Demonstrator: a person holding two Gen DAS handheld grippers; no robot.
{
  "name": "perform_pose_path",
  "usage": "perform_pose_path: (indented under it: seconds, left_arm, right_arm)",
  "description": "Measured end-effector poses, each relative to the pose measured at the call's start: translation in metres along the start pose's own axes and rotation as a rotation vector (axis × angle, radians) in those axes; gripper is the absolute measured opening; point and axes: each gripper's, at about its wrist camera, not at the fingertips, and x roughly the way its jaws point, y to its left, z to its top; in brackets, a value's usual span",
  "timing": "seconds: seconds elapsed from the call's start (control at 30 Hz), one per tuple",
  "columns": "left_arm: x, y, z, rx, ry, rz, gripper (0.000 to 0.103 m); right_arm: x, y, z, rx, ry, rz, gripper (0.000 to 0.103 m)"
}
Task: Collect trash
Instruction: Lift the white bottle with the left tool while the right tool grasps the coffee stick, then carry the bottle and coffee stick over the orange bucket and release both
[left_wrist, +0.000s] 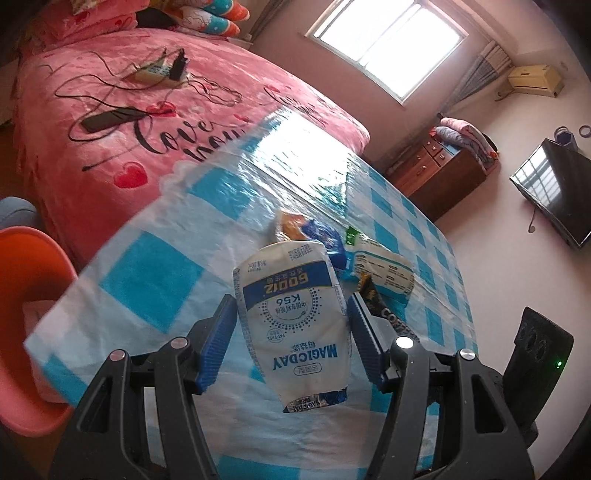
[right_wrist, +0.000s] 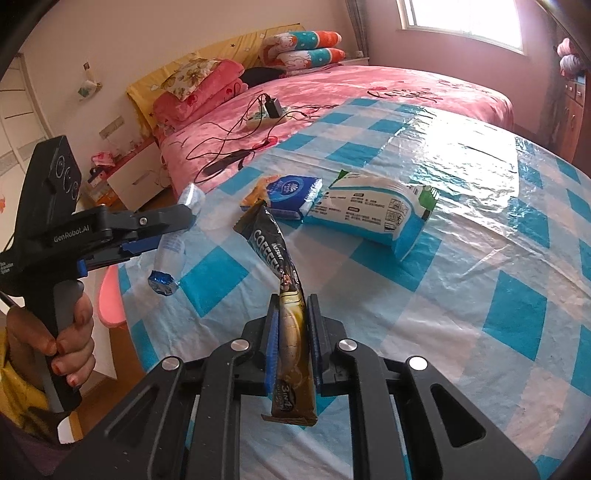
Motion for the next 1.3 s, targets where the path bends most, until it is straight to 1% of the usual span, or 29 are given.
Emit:
perform_pose_path:
  seconds: [0.17,0.6,0.83,1.3]
  left_arm:
    - [-0.008,0.008,0.003,0.008,-0.024,0.038,0.063]
    - [-0.031,0.027,0.01,0.028,-0.075,0.12,0.063]
    - [-0.041,0.039,0.012,0.017,-0.092,0.14,0.063]
    - [-0.057,0.064,0.014,0.012,-0.122,0.212,0.063]
  right_arm:
    - [0.003,0.003,0.005,0.014,0.008,0.021,0.015]
    - [0.02,0.02,0.018,0.049,0.059,0.138,0.015]
    - [0.028,0.036,0.027,0.037,0.074,0.18,0.015]
    - [0.044,0.066,0.041,0.006,0.105,0.237,0.015]
